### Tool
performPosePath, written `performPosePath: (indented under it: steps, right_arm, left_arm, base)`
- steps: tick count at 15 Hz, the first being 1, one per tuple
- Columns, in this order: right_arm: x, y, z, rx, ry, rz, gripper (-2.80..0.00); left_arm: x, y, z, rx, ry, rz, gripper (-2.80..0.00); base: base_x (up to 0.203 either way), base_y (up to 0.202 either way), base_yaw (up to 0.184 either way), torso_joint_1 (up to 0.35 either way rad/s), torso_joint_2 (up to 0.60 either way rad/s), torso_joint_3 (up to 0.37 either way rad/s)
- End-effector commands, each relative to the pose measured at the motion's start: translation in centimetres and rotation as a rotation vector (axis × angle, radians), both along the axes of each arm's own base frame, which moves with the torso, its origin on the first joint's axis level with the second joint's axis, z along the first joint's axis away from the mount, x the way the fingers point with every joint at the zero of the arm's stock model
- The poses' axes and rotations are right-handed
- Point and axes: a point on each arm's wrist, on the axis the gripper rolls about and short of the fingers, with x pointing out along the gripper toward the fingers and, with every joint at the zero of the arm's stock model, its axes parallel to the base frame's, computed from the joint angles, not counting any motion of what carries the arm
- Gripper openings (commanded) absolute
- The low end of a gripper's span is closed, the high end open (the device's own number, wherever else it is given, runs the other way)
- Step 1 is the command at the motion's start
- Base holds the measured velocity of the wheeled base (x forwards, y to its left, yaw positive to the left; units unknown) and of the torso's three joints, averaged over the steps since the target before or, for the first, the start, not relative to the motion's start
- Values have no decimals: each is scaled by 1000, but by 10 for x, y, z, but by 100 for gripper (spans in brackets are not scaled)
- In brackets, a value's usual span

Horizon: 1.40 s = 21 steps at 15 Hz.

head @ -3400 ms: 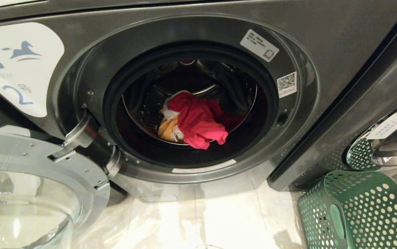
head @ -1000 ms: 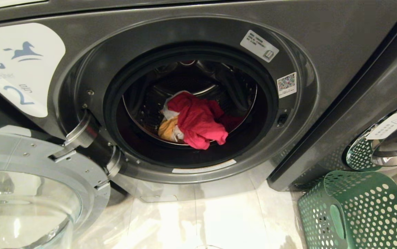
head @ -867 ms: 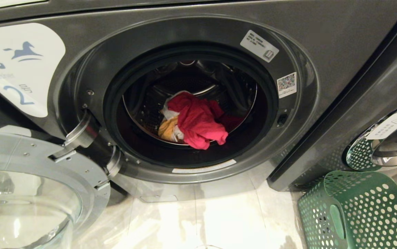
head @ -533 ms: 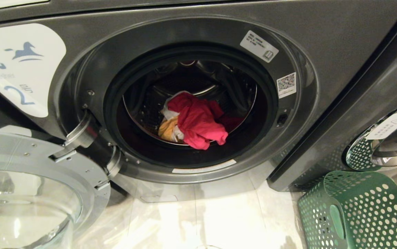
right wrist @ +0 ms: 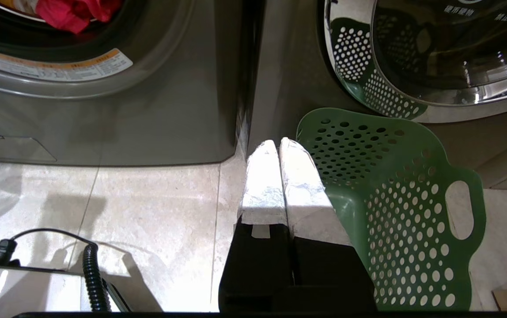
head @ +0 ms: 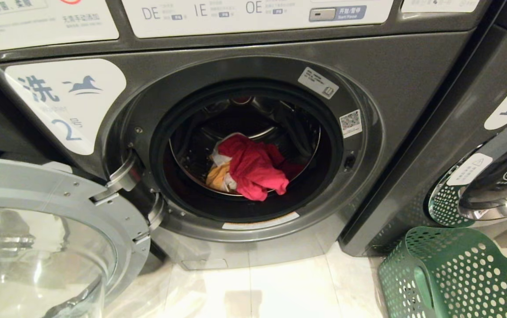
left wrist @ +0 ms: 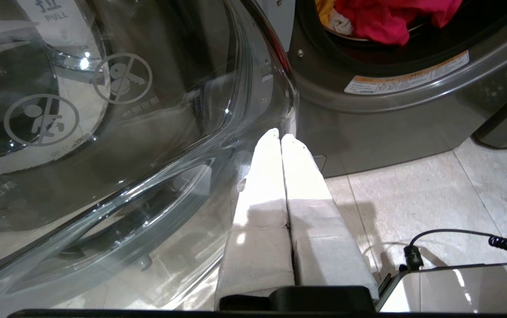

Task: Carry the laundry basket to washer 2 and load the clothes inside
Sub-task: Close the washing machine door with the left hand

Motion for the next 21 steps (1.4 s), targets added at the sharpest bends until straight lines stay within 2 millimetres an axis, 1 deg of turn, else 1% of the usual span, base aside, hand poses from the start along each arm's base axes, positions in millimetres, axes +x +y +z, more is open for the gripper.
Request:
performPosePath:
  steps: [1,7,21]
  right_arm:
    - [0,0,0,0,2,1,-280]
    - [0,0,0,0,2,1,-280]
    - [0,0,0,1,2,-2,-280]
  left_arm:
    - [0,0,0,-5,0,-1,-280]
    - [0,0,0,-49,0,21,-280]
    - [0,0,0,-41,1,21,-280]
  base:
    - [0,0,0,5,-1,207]
    - [0,0,0,2,0,202]
    - [0,0,0,3,3,202]
